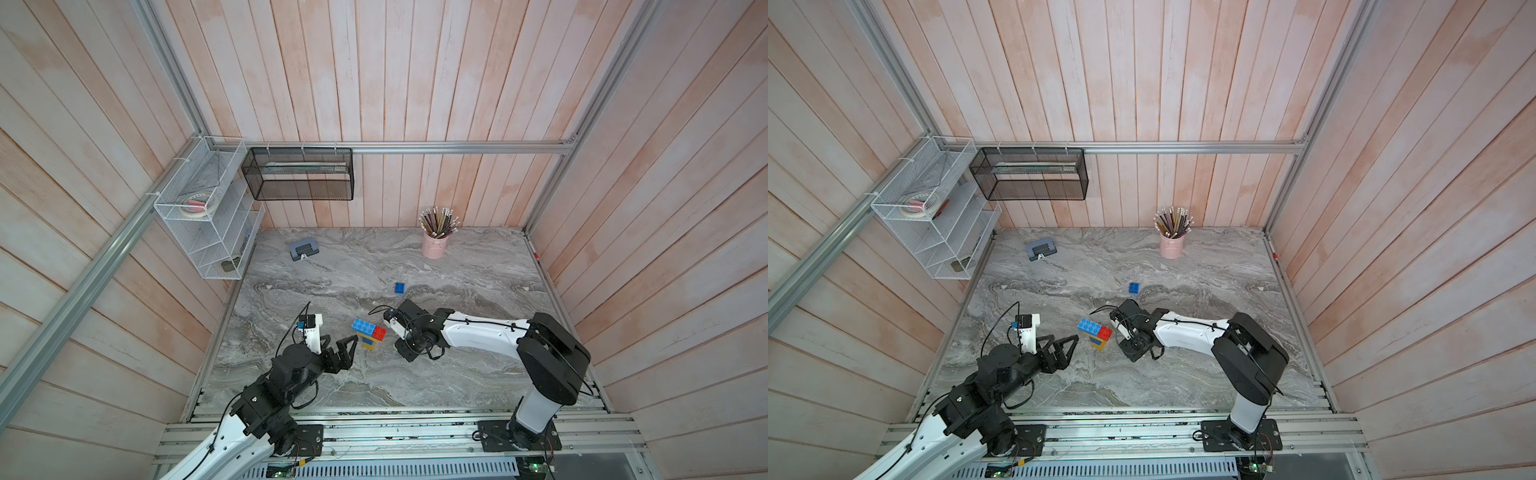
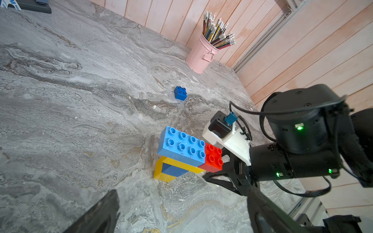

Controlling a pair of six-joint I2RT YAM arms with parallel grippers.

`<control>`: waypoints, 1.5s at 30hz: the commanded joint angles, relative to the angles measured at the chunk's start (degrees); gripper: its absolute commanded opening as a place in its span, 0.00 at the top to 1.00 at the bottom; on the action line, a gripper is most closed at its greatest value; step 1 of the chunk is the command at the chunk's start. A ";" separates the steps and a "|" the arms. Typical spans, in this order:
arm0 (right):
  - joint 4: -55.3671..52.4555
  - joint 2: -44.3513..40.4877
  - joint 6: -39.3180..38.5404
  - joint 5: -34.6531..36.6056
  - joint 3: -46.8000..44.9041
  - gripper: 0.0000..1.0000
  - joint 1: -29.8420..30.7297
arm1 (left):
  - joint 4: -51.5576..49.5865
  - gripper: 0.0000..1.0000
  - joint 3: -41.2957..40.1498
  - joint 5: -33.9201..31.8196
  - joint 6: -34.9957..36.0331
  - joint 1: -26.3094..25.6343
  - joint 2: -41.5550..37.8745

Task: Assemble a spoon with lego
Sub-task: Pick up the lego brick from the center of the board, then assemble the lego brick with the lego brick.

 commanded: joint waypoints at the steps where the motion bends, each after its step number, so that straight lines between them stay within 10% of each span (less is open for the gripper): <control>1: -2.11 -0.09 -0.88 1.52 0.94 0.75 0.27 | -0.28 0.00 -1.03 -0.22 0.82 0.28 -0.07; 15: -7.73 -9.28 -2.67 8.01 5.55 0.83 -3.57 | -0.27 0.00 -1.12 -0.23 0.82 0.31 -0.02; 23: -8.64 -13.76 -9.64 -0.13 14.52 0.82 -2.69 | 0.39 0.00 -1.76 -0.15 0.37 0.30 -0.06; 45: -16.08 3.56 -18.66 -9.00 32.40 0.81 4.11 | -3.02 0.00 -3.05 -4.37 -1.62 0.25 -3.53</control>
